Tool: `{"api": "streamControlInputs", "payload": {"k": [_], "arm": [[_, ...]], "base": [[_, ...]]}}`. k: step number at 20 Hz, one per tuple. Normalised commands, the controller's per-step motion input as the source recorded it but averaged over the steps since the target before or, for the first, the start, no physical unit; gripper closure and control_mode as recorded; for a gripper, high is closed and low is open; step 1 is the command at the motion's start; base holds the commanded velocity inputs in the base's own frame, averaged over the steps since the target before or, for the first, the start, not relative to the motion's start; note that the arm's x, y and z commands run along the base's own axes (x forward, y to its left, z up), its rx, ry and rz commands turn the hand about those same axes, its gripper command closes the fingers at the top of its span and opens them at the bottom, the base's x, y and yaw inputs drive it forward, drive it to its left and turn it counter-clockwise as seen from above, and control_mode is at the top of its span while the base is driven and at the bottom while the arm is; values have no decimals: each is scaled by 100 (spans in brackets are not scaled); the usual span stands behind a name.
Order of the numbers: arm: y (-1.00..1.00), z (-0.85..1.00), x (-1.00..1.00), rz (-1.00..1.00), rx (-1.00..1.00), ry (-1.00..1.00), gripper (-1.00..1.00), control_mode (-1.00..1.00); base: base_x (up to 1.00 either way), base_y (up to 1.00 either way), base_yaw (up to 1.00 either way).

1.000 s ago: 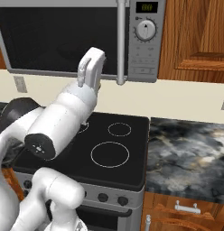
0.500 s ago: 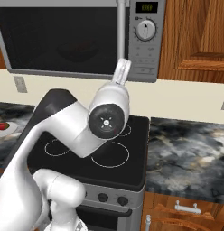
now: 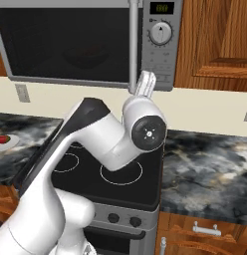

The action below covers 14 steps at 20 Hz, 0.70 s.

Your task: Remove the mango from the bowl and place it on the small plate. Then place the bowl with only the fish in the microwave, close the door, and press the start button to microwave the fish.

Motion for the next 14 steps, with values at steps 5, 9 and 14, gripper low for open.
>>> {"api": "streamControlInputs", "payload": {"k": [5, 9, 14], "arm": [[28, -3, 62, -12, 0, 0, -100, -100], [-10, -12, 39, -6, 4, 1, -100, -100], [-38, -2, 35, 0, 10, 0, -100, -100]], "base": [[0, 0, 0], [0, 0, 0], [0, 0, 0]]}}
